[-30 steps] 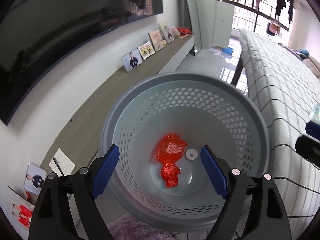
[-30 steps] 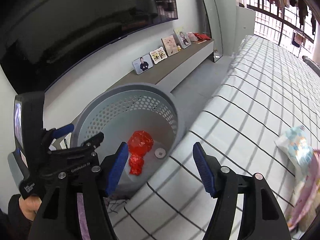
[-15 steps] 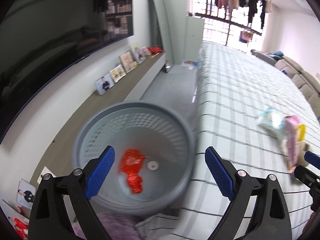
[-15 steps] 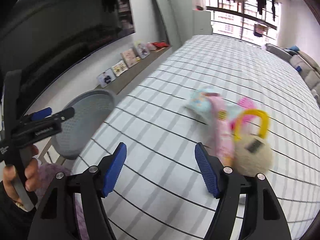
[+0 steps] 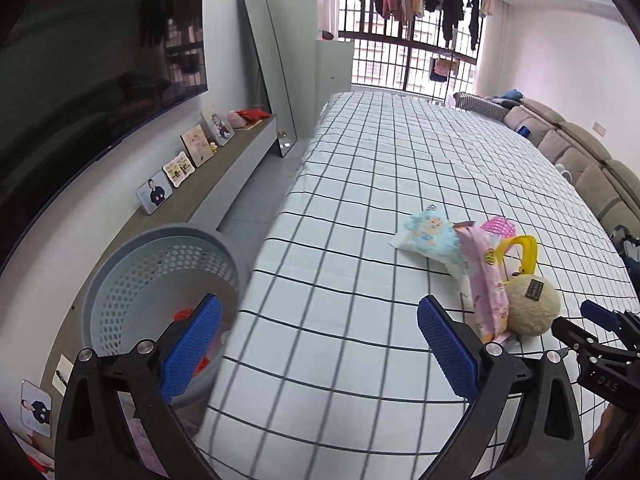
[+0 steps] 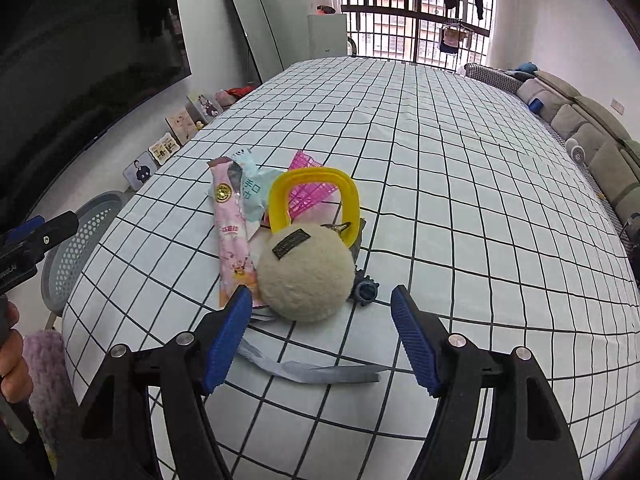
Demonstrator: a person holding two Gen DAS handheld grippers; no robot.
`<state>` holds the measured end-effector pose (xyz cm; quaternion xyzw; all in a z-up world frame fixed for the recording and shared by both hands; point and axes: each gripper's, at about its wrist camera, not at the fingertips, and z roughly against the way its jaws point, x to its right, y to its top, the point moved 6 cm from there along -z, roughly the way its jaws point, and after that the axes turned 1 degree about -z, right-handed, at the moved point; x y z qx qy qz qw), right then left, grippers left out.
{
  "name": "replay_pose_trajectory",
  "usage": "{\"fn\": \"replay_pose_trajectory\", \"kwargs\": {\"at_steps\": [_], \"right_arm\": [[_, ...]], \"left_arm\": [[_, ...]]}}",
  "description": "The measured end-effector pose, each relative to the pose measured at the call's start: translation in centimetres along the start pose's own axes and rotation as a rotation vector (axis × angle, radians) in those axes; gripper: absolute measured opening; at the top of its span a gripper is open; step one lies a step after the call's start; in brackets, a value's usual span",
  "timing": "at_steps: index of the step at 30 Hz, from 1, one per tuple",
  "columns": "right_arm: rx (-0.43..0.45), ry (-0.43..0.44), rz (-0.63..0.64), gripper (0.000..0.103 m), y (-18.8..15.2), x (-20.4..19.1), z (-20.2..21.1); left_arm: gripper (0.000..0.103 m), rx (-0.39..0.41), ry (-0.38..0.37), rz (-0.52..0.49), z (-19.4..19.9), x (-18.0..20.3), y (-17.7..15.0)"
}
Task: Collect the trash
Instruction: 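Grasp the cream fuzzy ball with the right gripper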
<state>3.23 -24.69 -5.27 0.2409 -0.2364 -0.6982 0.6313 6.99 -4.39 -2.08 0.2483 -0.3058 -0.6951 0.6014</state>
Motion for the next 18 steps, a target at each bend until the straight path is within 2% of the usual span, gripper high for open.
{"fn": "replay_pose_trajectory", "kwargs": {"at_steps": [8, 18], "right_arm": [[-0.032, 0.032, 0.085, 0.069, 0.4, -0.1, -2.0], [-0.052, 0.081, 0.111, 0.069, 1.0, -1.2, -3.9]], "left_arm": [[0.096, -0.06, 0.031, -0.015, -1.9, 3.2, -2.5], [0.096, -0.082, 0.062, -0.003, -2.6, 3.6, -3.2]]}}
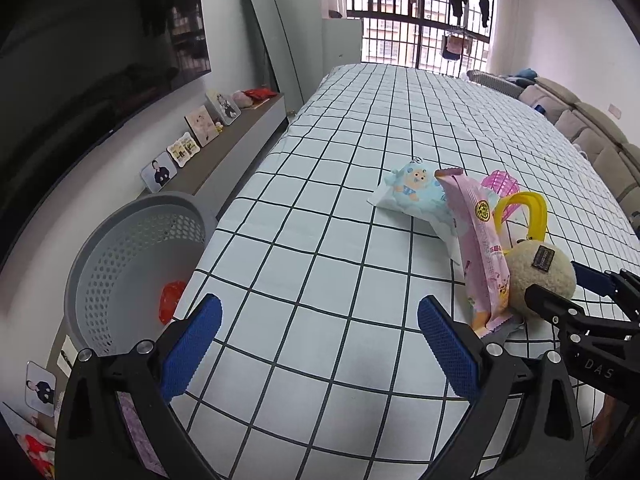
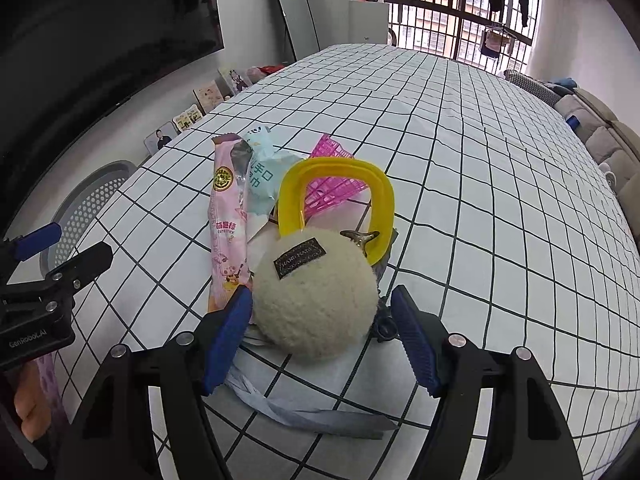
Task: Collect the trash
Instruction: 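Grasp the cream fuzzy ball with the right gripper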
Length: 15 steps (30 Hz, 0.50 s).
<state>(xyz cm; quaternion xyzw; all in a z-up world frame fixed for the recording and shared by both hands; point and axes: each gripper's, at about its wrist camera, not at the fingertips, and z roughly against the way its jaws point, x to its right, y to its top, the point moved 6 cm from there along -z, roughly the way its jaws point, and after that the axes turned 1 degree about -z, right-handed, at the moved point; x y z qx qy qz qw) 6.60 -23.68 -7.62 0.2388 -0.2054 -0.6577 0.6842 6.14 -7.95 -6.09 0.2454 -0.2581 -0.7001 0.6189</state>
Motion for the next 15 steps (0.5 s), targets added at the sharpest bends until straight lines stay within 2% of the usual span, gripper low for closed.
{"fn": "replay_pose_trajectory", "kwargs": {"at_steps": [7, 8, 9, 10, 15], "right_arm": [[0.015, -0.005, 0.004, 0.068, 0.1, -0.3, -0.4], [0.02, -0.005, 0.005, 0.066, 0.1, -0.3, -0.2], [0.024, -0.001, 0.008, 0.057, 0.1, -0.4, -0.1], [0.023, -0.002, 0.01, 0.054, 0.1, -0.4, 0.0], [0.04, 0.012, 0.003, 0.05, -0.2, -0.1, 0.8]], "left_arm": [[0.096, -0.011, -0.001, -0.011, -0.2, 0.6, -0.4], [0.096, -0.01, -0.003, -0.011, -0.1, 0.7, -0.5], [0.096, -0.009, -0.004, -0.012, -0.1, 0.8, -0.5], [0.096, -0.009, -0.006, -0.012, 0.0, 0.9, -0.6], [0.096, -0.01, -0.013, -0.021, 0.2, 1.5, -0.7]]}}
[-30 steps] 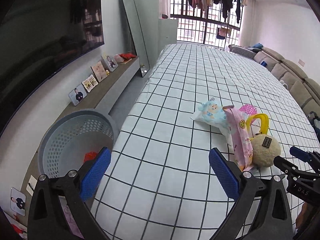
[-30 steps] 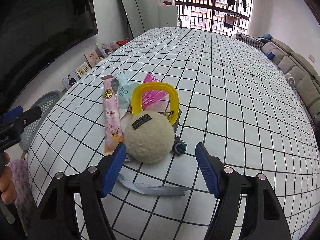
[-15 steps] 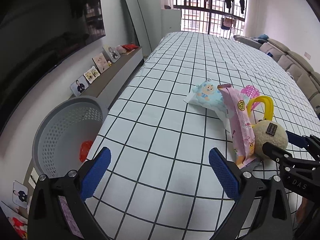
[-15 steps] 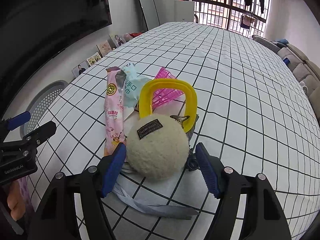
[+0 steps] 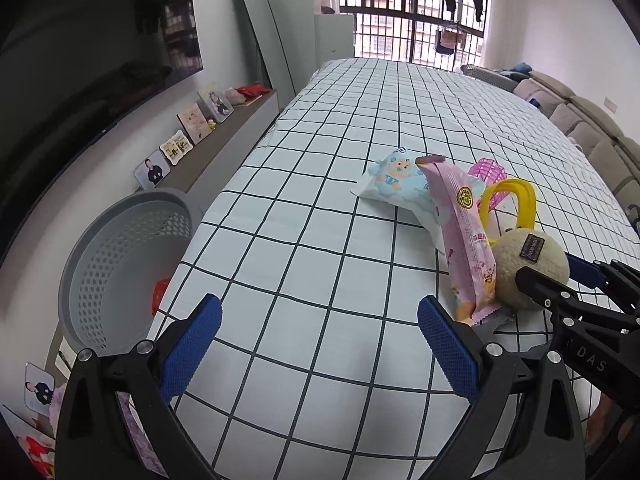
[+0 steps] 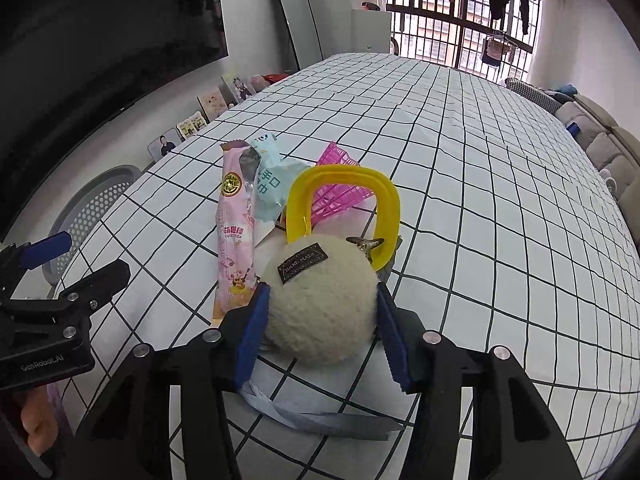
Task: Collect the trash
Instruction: 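Grasp the cream fuzzy ball with the right gripper, then grasp the pink snack wrapper with the left gripper while the right gripper holds the ball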
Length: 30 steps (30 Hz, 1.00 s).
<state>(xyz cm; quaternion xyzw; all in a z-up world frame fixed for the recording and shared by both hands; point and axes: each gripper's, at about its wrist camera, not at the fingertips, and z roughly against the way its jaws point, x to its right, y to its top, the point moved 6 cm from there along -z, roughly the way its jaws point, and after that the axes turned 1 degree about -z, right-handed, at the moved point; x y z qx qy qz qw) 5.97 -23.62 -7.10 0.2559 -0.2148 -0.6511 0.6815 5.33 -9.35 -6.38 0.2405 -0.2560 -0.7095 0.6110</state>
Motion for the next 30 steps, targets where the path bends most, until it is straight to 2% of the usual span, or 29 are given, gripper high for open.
{"fn": "replay_pose_trajectory", "kwargs": {"at_steps": [9, 17, 23, 30], "right_arm": [[0.067, 0.016, -0.073, 0.05, 0.1, 2.3, 3.0], [0.12, -0.085, -0.182, 0.05, -1.3, 7.7, 6.5], [0.13, -0.121, -0.271, 0.05, -3.2, 11.0, 7.8], [0.116, -0.122, -0.324, 0.05, -5.1, 12.6, 8.2]], "left_arm": [[0.096, -0.003, -0.018, -0.016, 0.2, 1.2, 0.2], [0.096, -0.004, -0.069, -0.054, -0.3, 4.2, 1.2], [0.096, -0.007, -0.106, -0.057, -1.5, 6.5, 2.4], [0.096, -0.013, -0.111, -0.058, -3.3, 8.4, 3.2]]}}
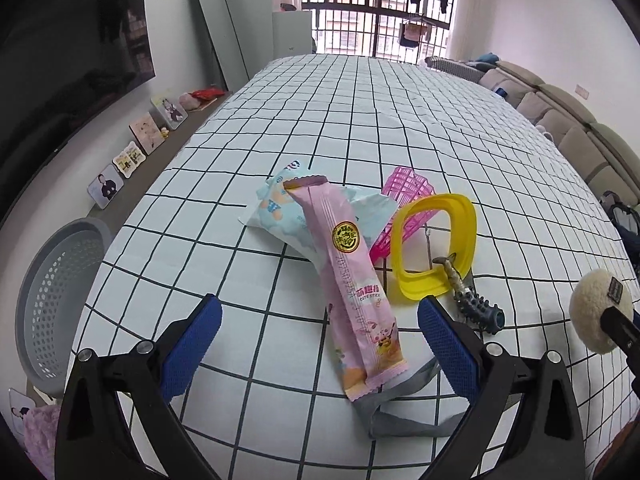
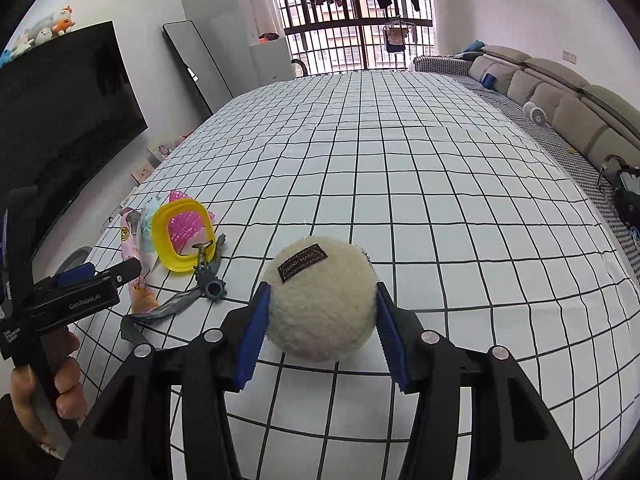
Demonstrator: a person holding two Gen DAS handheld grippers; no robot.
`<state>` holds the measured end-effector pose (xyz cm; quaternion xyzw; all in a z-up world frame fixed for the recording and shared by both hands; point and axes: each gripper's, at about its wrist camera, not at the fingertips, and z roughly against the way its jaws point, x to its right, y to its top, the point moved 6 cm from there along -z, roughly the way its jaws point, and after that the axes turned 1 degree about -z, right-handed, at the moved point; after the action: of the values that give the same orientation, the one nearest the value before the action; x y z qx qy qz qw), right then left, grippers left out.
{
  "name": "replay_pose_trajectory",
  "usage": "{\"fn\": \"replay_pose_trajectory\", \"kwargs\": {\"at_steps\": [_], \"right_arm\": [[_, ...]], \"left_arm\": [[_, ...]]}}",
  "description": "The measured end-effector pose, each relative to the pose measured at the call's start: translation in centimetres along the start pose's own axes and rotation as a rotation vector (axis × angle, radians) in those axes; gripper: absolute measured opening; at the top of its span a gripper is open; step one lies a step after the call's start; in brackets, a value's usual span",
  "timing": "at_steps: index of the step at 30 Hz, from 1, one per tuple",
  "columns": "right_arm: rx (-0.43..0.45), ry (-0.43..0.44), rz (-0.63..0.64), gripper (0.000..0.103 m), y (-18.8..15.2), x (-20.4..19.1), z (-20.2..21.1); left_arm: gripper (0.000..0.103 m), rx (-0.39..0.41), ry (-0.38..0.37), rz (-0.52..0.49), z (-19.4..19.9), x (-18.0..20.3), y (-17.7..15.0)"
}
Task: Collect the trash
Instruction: 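Grasp the pink snack wrapper with the left gripper while the right gripper holds the ball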
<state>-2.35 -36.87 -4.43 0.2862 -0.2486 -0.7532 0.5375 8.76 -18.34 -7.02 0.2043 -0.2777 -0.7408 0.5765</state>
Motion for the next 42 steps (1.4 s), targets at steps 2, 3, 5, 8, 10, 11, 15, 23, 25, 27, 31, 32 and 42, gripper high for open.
{"fn": "replay_pose_trajectory", "kwargs": {"at_steps": [2, 3, 5, 8, 10, 11, 15, 23, 25, 27, 31, 32, 42], "right_arm": [[-0.007, 0.001, -0.006, 0.05, -0.3, 0.1, -0.1], [-0.012, 0.001, -0.01, 0.05, -0.5, 0.2, -0.3], [-0.019, 0.006, -0.02, 0.05, -0.7, 0.3, -0.5], [-0.017, 0.017, -0.036, 0.05, -0.9, 0.2, -0.7], [-0.019, 0.023, -0.041, 0.05, -1.1, 0.2, -0.8], [-0.02, 0.025, -0.041, 0.05, -1.1, 0.2, -0.9], [-0.022, 0.034, -0.04, 0.05, -1.2, 0.1, -1.0], [-0.017, 0.042, -0.053, 0.05, -1.4, 0.0, -0.9], [-0.017, 0.046, -0.054, 0.05, -1.4, -0.2, -0.8], [-0.015, 0.048, -0.05, 0.05, -1.4, -0.5, -0.6], [-0.013, 0.05, -0.03, 0.05, -1.3, -1.5, -0.2], [-0.012, 0.05, -0.026, 0.05, -1.3, -1.8, -0.1], [-0.004, 0.084, 0.013, 0.05, -0.8, -6.3, 0.3]], "left_arm": [[0.096, -0.004, 0.004, -0.004, -0.5, 0.3, 0.0], [0.095, -0.005, 0.006, -0.005, -0.8, 0.4, 0.0], [0.088, -0.007, 0.005, -0.003, -1.0, 0.4, -0.1], [0.079, -0.016, 0.008, -0.015, -1.4, 0.6, -0.2], [0.071, -0.018, 0.015, -0.026, -1.6, 0.7, -0.3], [0.065, -0.02, 0.013, -0.027, -1.7, 0.7, -0.3], [0.045, -0.032, -0.002, -0.023, -1.9, 0.6, -0.6], [0.039, -0.001, -0.002, -0.022, -0.1, -0.3, -0.8], [0.039, 0.007, -0.004, -0.022, 0.5, -0.6, -0.8], [0.039, 0.021, 0.001, -0.027, 1.4, -1.0, -0.7], [0.039, 0.045, 0.007, -0.025, 3.0, -2.1, -0.6], [0.039, 0.049, 0.007, -0.024, 3.3, -2.3, -0.6], [0.039, 0.108, 0.028, 0.004, 6.7, -5.5, -0.5]]}}
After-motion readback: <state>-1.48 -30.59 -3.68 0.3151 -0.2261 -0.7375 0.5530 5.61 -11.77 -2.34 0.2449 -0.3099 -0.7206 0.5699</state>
